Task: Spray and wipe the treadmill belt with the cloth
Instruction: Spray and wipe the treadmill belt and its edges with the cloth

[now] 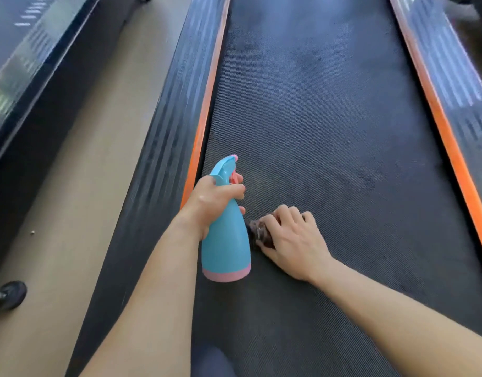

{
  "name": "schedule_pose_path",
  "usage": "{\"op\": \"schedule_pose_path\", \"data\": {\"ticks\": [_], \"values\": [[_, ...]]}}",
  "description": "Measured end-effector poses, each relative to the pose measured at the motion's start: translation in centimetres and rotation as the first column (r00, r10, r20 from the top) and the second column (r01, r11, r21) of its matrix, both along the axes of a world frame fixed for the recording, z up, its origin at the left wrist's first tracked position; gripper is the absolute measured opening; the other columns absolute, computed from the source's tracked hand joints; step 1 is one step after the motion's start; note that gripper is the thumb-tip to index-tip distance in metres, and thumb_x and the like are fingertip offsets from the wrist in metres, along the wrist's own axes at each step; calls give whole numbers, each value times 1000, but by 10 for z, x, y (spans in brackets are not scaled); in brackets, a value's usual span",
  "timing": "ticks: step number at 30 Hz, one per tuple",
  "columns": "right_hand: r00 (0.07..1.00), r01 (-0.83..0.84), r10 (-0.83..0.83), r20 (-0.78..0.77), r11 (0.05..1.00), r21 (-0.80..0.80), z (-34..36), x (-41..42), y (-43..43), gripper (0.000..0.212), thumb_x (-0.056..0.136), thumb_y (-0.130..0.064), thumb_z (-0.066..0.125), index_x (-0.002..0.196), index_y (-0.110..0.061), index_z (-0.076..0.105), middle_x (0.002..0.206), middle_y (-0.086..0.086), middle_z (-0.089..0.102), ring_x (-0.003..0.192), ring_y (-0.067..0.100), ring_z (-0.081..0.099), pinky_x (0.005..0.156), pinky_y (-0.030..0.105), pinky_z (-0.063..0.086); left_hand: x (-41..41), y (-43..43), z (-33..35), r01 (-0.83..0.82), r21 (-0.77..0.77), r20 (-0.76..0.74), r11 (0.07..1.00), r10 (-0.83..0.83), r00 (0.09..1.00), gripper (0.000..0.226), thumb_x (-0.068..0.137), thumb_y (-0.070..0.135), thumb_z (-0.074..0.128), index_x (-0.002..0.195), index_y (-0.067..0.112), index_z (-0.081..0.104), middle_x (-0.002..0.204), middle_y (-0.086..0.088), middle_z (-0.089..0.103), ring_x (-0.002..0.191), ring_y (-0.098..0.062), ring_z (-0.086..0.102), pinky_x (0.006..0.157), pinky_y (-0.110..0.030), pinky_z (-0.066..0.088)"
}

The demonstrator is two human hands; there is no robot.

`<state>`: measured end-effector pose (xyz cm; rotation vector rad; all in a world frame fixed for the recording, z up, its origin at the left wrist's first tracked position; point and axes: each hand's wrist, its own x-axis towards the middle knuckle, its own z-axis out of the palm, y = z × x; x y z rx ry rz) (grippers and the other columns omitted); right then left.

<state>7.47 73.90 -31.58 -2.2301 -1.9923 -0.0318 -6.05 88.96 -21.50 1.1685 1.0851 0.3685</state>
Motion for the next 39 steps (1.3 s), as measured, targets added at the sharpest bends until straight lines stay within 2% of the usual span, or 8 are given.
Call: {"op": "schedule_pose_path", "data": {"ticks": [7, 13, 21, 24, 27, 30, 33, 39], "values": [[928, 351, -365, -68, 922, -163, 11, 25, 107, 49, 98, -59, 44, 126, -20, 48, 129, 12, 46, 118, 34, 45, 97, 51, 37, -18, 1, -1, 4, 40, -14, 999, -3, 1000, 53, 81, 3, 68, 109, 48, 69, 111, -2, 66, 89, -24, 71, 84, -51, 64], [989, 146, -146, -25, 989, -16, 5, -6, 8, 47, 88, -61, 46, 112, -22, 56, 109, 7, 51, 97, 32, 52, 80, 46, 42, -20, -12, 4, 62, -70, -71, 996, -67, 995, 50, 71, 7, 70, 107, 41, 71, 104, -5, 67, 93, -30, 70, 90, -59, 61], [920, 393, -393, -10, 919, 23, 0, -41, -31, 43, 85, -57, 62, 109, -21, 61, 101, 9, 52, 88, 33, 51, 75, 46, 41, -31, -41, 14, 119, -116, -180, 986, -139, 974, 60, 64, 15, 69, 123, 19, 69, 109, -17, 71, 74, -29, 72, 92, -58, 61], [888, 460, -460, -15, 888, 11, 1, -51, -29, 44, 89, -58, 50, 108, -20, 61, 102, 9, 51, 89, 32, 50, 77, 46, 41, -38, -45, 10, 100, -149, -160, 984, -124, 979, 57, 66, 16, 70, 123, 18, 69, 109, -15, 70, 70, -29, 71, 88, -53, 61], [893, 451, -450, -11, 892, 25, 0, -49, -26, 48, 89, -60, 39, 106, -20, 59, 102, 9, 51, 89, 32, 50, 78, 46, 40, -46, -46, 6, 65, -151, -178, 986, -92, 980, 48, 66, 14, 71, 114, 19, 71, 104, -10, 69, 69, -29, 70, 86, -50, 62], [892, 453, -452, -20, 890, 48, -1, -49, -26, 42, 90, -58, 52, 104, -18, 59, 103, 9, 52, 90, 32, 51, 79, 47, 41, -53, -46, 2, 37, -151, -175, 988, -63, 983, 38, 80, 4, 71, 107, 32, 70, 100, -4, 67, 73, -27, 69, 86, -51, 64], [887, 461, -459, -39, 886, 54, -2, -49, -27, 40, 88, -56, 61, 104, -19, 60, 104, 9, 53, 92, 32, 51, 80, 47, 41, -60, -41, 6, 4, -142, -232, 990, -38, 972, 18, 83, 4, 70, 94, 18, 67, 93, -7, 65, 65, -28, 70, 75, -43, 62], [910, 414, -410, -63, 906, 90, 1, -41, -18, 42, 88, -57, 60, 110, -22, 62, 106, 8, 53, 93, 32, 52, 80, 47, 43, -63, -36, 9, 31, -134, -174, 990, -55, 983, 35, 68, 11, 68, 97, 31, 68, 90, -2, 63, 71, -25, 69, 90, -59, 61]]}}
